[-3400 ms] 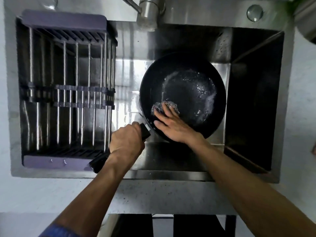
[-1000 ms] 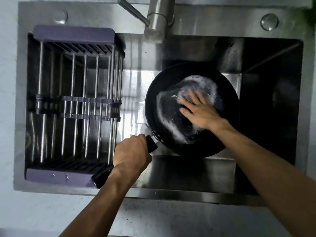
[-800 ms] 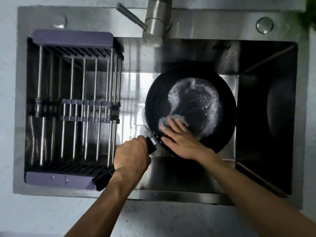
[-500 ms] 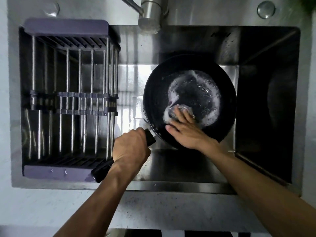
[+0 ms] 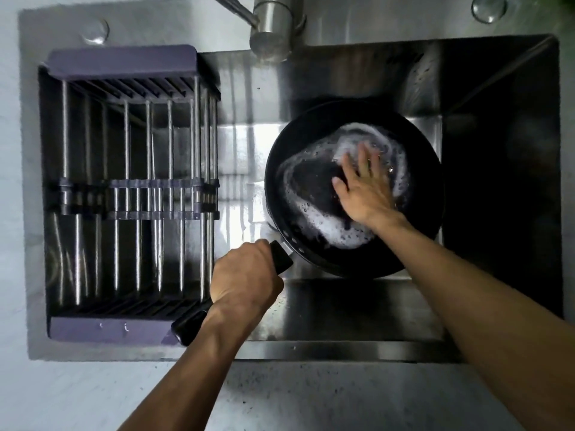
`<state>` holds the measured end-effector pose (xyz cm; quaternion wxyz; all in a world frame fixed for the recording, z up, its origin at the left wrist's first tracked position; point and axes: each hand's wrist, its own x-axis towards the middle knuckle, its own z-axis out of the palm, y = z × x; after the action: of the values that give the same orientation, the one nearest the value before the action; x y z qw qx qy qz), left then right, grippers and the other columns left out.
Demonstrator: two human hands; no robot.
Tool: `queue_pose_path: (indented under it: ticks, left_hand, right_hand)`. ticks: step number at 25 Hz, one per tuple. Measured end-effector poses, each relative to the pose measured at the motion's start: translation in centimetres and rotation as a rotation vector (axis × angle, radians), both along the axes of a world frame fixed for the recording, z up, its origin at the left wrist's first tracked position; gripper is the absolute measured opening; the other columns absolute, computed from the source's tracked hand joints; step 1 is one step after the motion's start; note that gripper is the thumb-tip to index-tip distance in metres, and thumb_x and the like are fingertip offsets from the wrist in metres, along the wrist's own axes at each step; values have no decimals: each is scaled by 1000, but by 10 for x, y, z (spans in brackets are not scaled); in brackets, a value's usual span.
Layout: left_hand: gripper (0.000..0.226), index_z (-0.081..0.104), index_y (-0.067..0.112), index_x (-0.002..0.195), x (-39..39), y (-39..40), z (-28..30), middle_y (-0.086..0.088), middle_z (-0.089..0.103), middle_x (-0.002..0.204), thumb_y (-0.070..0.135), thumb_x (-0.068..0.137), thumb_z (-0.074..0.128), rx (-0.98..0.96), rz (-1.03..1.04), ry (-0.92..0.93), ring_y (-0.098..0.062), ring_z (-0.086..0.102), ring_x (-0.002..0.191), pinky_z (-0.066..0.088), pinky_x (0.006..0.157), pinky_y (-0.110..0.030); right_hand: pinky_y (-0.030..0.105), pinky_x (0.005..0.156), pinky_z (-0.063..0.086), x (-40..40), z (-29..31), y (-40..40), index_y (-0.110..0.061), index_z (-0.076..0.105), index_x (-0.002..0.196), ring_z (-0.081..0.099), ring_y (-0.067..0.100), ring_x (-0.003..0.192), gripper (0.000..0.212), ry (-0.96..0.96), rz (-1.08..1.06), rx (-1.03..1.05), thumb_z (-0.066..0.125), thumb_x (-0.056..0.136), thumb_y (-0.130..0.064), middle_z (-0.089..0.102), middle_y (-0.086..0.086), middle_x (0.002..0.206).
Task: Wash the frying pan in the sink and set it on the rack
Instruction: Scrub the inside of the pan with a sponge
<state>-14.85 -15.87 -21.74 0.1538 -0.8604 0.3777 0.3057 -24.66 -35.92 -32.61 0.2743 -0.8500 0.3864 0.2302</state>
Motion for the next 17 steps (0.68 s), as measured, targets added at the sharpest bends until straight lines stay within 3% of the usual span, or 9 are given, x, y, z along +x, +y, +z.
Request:
queue_pose_path:
  ticks: [2,4,5,7,9,11,14,15,17]
  left_hand:
    - [27,56,17,104,-1,1,0,-1,58,78,21,77,58,-3,-13,-10,-20,46,63,37,57,-30]
    - [27,56,17,103,0,2,0,0,54,75,22,77,59,0,-8,4,-20,47,63,38,57,-30]
    - [27,56,17,102,2,3,-1,0,55,76,24,76,60,-6,-6,19,-21,48,64,39,57,-30]
    - [27,56,17,100,1,3,-2,0,52,75,26,75,59,-24,7,36,-21,49,64,41,57,-30]
    - [24,56,18,99,1,3,-2,1,51,72,25,76,58,-42,5,29,-21,49,62,41,57,-30]
    - [22,57,18,98,2,3,-2,-1,55,73,23,76,57,-36,3,14,-22,48,62,41,57,-30]
    - [21,56,19,96,1,3,-4,4,44,66,24,76,57,-28,10,18,-21,46,61,37,57,-29]
    - [20,56,19,95,1,3,-5,5,41,65,25,76,57,-27,16,18,-21,45,60,36,56,-29]
    - [21,56,20,95,2,4,-5,3,46,67,25,75,58,-27,23,9,-20,44,60,36,56,-29]
  right_hand:
    - [46,119,-16,-28,7,34,-33,-7,157,-28,28,148,67,118,-78,67,17,101,-60,-26,6,162]
    - [37,117,-16,0,19,81,-35,1,158,-24,19,149,67,-218,-5,432,22,99,-59,-21,-3,164]
    - [32,118,-13,27,17,79,-33,3,158,-20,13,150,64,-412,-35,514,28,102,-51,-17,-5,165]
    - [33,123,-6,55,8,31,-26,5,159,-14,17,152,60,-450,-114,289,34,107,-36,-14,1,166]
    - [43,123,-3,30,-8,3,-25,5,159,-14,26,152,59,-159,-263,-73,27,107,-42,-15,7,166]
    - [46,122,-11,20,-18,24,-30,0,158,-20,27,151,62,-53,-312,15,20,104,-52,-18,7,165]
    - [41,122,-11,50,-8,36,-28,6,159,-17,22,151,60,-485,-39,248,29,106,-45,-17,-1,164]
    - [43,122,-10,48,-9,16,-25,3,159,-16,22,151,61,-503,9,198,30,106,-41,-18,-2,163]
    - [49,123,-5,18,-16,-16,-24,-4,158,-14,21,152,65,-330,-116,13,31,107,-41,-16,2,165]
